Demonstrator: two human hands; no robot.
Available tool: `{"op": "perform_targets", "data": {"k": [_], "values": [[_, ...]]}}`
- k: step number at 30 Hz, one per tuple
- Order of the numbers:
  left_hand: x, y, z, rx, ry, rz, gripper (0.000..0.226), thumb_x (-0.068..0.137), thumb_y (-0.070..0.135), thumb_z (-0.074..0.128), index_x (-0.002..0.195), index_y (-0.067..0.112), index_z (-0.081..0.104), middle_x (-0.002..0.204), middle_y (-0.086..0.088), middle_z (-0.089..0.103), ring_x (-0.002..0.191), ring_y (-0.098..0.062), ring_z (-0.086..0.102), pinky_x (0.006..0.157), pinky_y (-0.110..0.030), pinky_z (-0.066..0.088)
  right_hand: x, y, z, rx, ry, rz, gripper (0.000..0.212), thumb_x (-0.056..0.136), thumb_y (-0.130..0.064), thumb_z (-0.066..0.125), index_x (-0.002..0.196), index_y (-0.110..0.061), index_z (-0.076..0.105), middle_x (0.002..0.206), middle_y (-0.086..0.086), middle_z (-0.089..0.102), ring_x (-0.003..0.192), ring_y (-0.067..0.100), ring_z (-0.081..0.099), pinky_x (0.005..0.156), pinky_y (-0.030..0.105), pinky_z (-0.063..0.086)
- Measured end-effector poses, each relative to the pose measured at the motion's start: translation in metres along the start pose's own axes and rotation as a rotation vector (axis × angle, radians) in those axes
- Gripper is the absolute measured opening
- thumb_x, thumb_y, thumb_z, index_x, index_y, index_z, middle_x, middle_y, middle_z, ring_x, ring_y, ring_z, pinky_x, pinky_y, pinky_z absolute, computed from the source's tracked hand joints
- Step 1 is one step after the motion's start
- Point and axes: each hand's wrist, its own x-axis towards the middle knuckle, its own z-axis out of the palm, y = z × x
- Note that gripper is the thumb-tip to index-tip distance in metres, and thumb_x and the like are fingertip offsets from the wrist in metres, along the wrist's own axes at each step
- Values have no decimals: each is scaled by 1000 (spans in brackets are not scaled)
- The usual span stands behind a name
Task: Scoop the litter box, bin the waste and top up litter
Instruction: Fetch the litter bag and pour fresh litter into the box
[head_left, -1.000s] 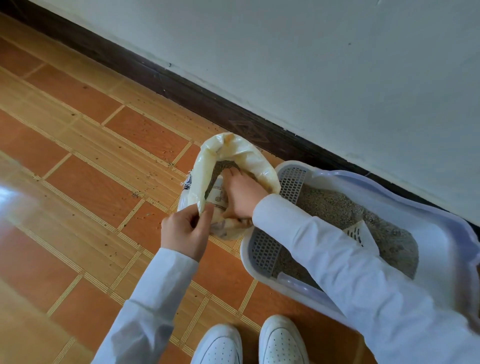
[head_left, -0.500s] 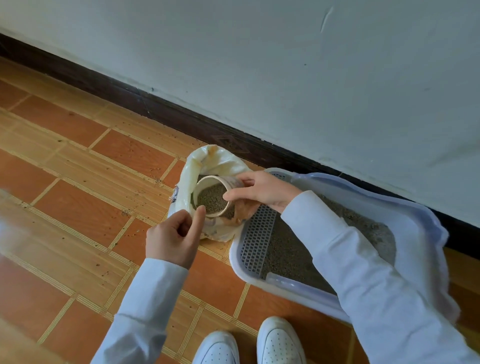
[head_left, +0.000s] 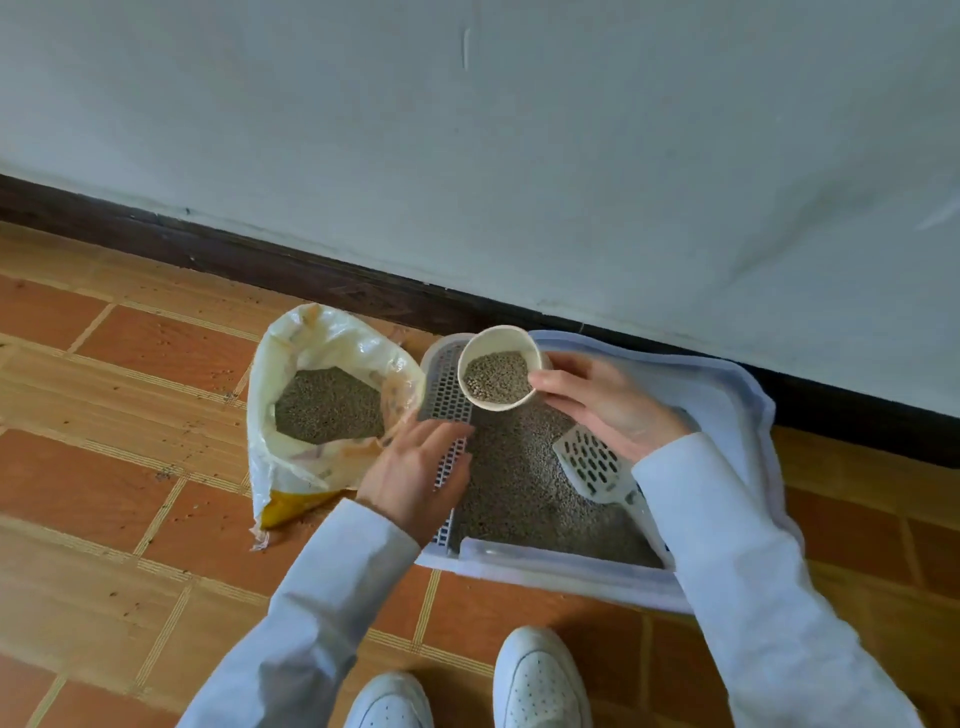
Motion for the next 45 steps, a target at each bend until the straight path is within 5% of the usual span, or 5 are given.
{"op": "perform_targets", "data": {"k": [6,11,16,35,45], "values": [[18,-3,28,48,-143,-9,33,84,21,61,116,11,64,114,-9,66,106,-30,60,89,-43,50,-41,39,-51,-185,400,26,79,50,-50,88,120,-24,59,111,-6,69,102,9,66,94,40,52],[27,5,42,66,-220,-46,35,87,22,61,122,14,61,121,-8,62,114,-30,55,93,-47,49,-66,56,-68,-393,669,-68,61,62,-37,86,109,-32,49,118,-7,54,108,7,53,77,16,43],[33,10,48,51,-263,-37,49,85,43,38,119,17,62,119,-6,63,111,-29,57,90,-47,50,-73,60,-81,-553,822,-135,92,59,-39,87,137,-24,40,133,-2,43,124,12,41,102,32,41],[38,25,46,2,-246,-34,49,84,43,36,114,17,64,113,-6,66,107,-30,59,88,-48,50,-99,60,-109,-598,846,-271,102,62,-21,89,145,-17,30,138,0,34,123,3,34,100,14,25],[37,27,39,18,-221,-29,47,84,42,36,114,18,64,112,-6,66,106,-30,58,88,-48,49,-100,59,-109,-813,802,-354,99,63,-7,83,145,-13,27,139,6,32,133,18,31,108,26,27]]}}
